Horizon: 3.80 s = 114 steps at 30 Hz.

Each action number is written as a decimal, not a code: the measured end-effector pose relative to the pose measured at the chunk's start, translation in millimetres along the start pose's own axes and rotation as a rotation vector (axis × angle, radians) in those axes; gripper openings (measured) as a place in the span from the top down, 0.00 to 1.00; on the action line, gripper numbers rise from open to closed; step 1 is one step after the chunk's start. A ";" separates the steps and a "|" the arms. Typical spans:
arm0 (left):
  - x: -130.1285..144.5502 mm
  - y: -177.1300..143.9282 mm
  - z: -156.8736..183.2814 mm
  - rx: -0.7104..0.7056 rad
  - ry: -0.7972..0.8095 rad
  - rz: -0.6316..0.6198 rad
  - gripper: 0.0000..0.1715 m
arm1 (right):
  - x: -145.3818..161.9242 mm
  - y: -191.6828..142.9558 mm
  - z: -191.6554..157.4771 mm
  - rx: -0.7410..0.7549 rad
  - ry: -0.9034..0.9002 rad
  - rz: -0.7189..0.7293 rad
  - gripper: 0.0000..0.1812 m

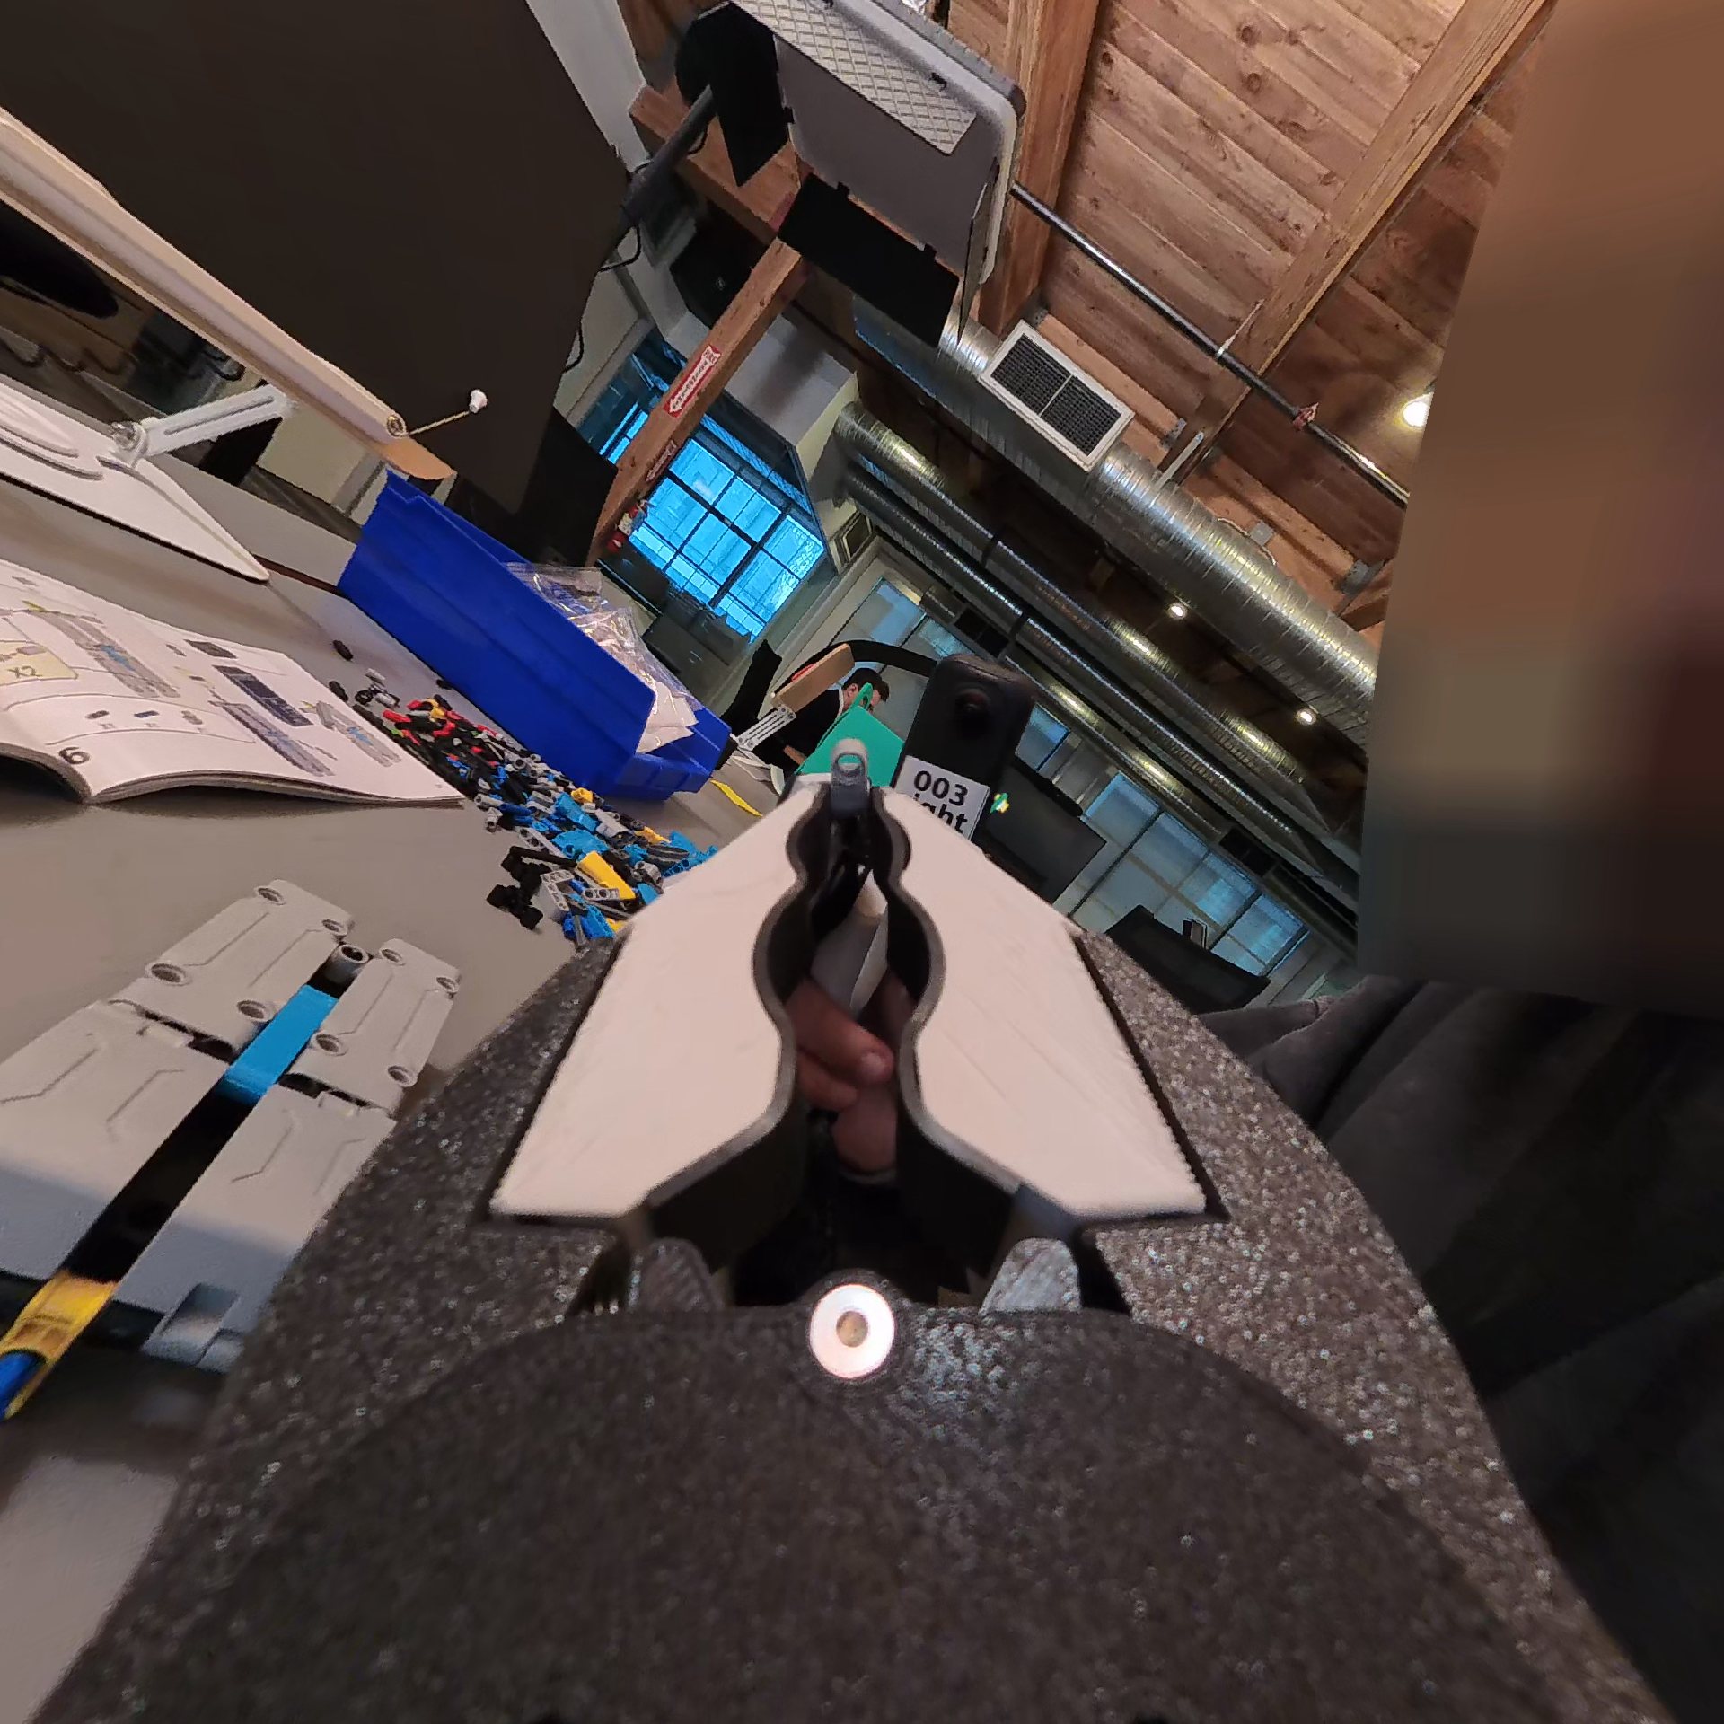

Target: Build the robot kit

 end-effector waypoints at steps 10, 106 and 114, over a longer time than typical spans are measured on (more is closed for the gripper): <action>2.8 -0.2 -1.7 -0.013 -0.025 -0.044 0.96 | 1.3 0.4 0.0 0.055 -0.069 -0.020 0.99; 60.2 2.4 -11.7 -0.023 -0.360 -0.519 0.97 | 46.9 -24.0 -8.1 0.123 -0.693 -0.816 0.92; 41.7 -2.4 -19.3 -0.064 -0.341 -0.372 0.97 | 39.6 -9.2 2.5 0.159 -0.560 -0.589 0.92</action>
Point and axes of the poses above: each gripper's, where its closed fingertips meet, y out along the fingers, x out of its underside, z = x × y across the jaws, the point moved 4 cm from there along -y, back along the fingers, and after that the axes turned 6 degrees about y, right-handed, at the moved point
